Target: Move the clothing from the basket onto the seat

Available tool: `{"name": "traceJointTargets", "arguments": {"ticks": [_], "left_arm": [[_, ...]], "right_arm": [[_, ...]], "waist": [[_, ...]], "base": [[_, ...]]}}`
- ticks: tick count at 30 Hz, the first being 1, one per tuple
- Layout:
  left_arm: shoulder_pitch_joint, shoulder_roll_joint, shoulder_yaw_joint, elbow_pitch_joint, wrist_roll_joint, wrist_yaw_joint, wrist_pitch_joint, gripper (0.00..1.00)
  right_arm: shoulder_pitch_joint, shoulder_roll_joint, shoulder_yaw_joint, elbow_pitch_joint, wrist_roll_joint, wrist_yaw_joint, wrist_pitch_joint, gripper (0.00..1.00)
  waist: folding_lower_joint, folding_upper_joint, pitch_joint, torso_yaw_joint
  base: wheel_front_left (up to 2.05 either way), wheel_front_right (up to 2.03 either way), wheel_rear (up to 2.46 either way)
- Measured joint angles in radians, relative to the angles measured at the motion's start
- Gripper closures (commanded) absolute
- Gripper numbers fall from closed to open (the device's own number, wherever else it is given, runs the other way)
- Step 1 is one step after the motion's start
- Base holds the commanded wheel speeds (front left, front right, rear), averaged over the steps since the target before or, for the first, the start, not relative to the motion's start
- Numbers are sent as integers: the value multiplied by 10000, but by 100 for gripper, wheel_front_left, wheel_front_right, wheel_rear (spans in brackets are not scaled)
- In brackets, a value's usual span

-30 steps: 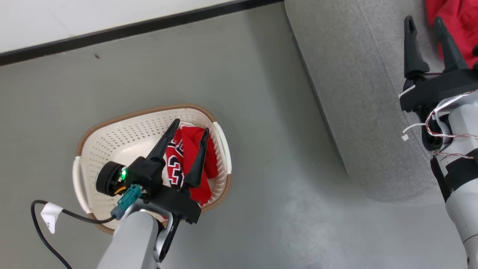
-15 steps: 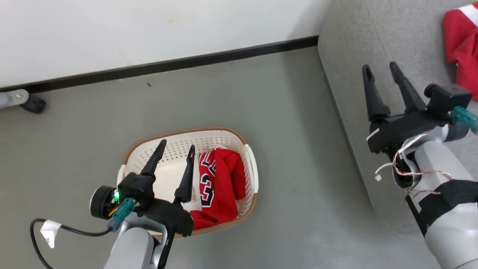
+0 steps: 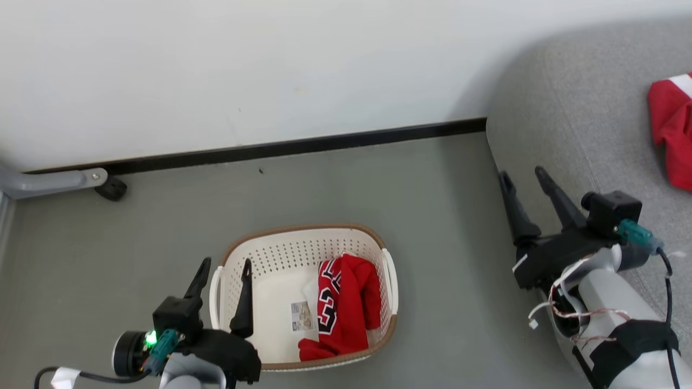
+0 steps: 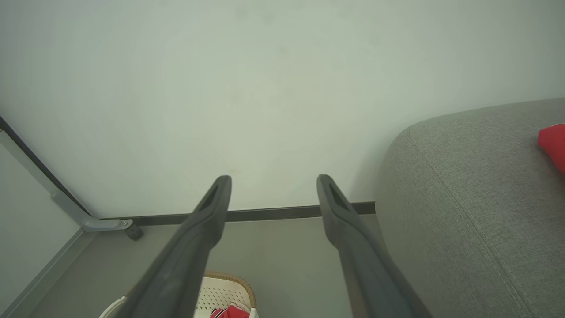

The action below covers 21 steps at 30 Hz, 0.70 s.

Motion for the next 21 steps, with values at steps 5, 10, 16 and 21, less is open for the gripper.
{"name": "traceJointTargets", "arguments": {"ticks": [5, 10, 16, 21], "left_arm": [[586, 12, 364, 12, 0, 251, 2, 0], [726, 29, 570, -33, 6, 399, 2, 0], [1065, 82, 865, -56, 8, 520, 2, 0], [1392, 171, 1141, -153, 21, 656, 2, 0]], "right_arm": [[701, 82, 73, -242, 0, 0, 0, 0], [1056, 184, 117, -466, -6, 0, 0, 0], [1563, 330, -29, -571, -17, 0, 0, 0], [1813, 345, -13, -777, -167, 0, 0, 0]], "waist": [[0, 0, -604, 234], [0, 2, -894, 433], [1, 2, -1091, 585], [0, 1, -1162, 639]], "base": [[0, 0, 0], [0, 0, 0], [0, 0, 0], [0, 0, 0]]}}
